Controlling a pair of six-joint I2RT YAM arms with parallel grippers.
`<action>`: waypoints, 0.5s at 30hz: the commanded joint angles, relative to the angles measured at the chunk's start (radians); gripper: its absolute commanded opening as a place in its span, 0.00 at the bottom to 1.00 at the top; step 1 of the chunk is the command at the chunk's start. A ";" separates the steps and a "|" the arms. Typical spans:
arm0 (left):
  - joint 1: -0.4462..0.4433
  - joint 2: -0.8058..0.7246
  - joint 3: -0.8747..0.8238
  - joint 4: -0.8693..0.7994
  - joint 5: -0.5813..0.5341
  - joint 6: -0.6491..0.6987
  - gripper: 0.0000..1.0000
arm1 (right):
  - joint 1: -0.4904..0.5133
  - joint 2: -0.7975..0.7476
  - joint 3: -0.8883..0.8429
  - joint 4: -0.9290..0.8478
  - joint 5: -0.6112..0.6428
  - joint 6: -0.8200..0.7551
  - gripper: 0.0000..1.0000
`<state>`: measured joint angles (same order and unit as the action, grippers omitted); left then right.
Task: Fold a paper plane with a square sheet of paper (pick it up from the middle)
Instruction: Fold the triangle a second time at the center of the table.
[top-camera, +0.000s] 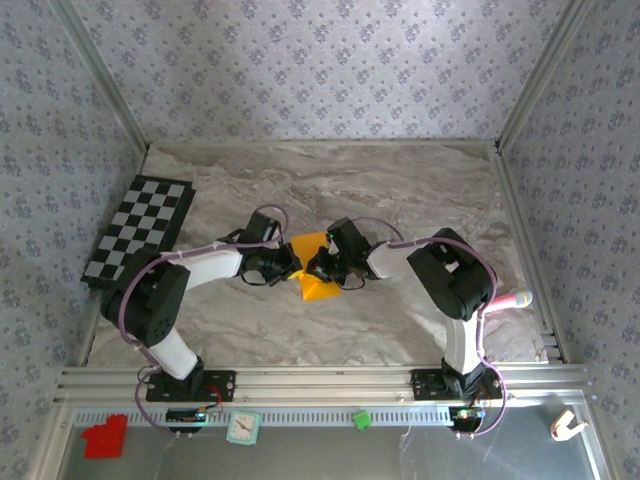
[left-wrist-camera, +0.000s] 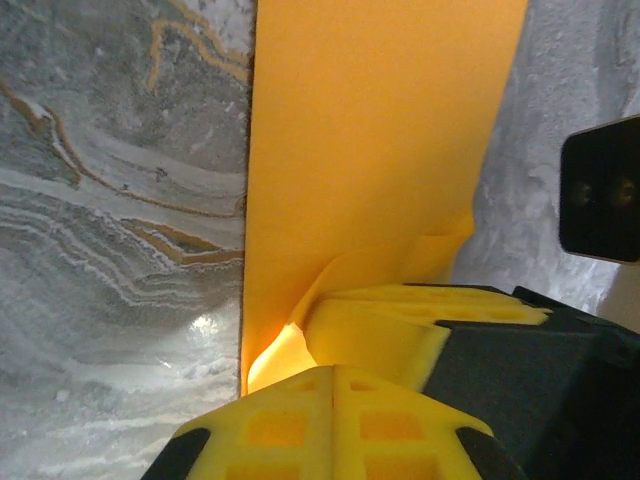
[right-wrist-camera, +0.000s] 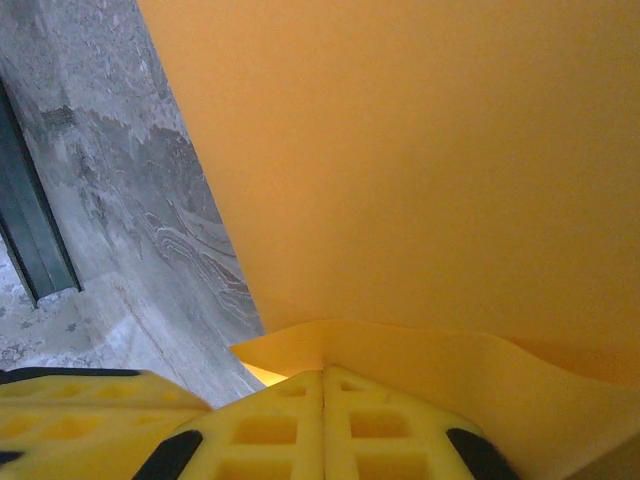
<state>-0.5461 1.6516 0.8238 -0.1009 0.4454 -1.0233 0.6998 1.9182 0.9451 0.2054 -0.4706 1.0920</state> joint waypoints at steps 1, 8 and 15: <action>-0.006 0.025 0.047 0.012 0.006 -0.005 0.04 | -0.011 0.040 -0.029 -0.108 0.032 -0.001 0.05; -0.008 0.077 0.073 -0.014 -0.020 0.012 0.02 | -0.015 0.040 -0.032 -0.107 0.029 -0.002 0.04; -0.006 0.110 0.077 -0.049 -0.055 0.023 0.00 | -0.017 0.040 -0.035 -0.096 0.024 0.002 0.03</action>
<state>-0.5465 1.7405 0.8829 -0.1093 0.4168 -1.0191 0.6941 1.9186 0.9447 0.2054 -0.4793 1.0920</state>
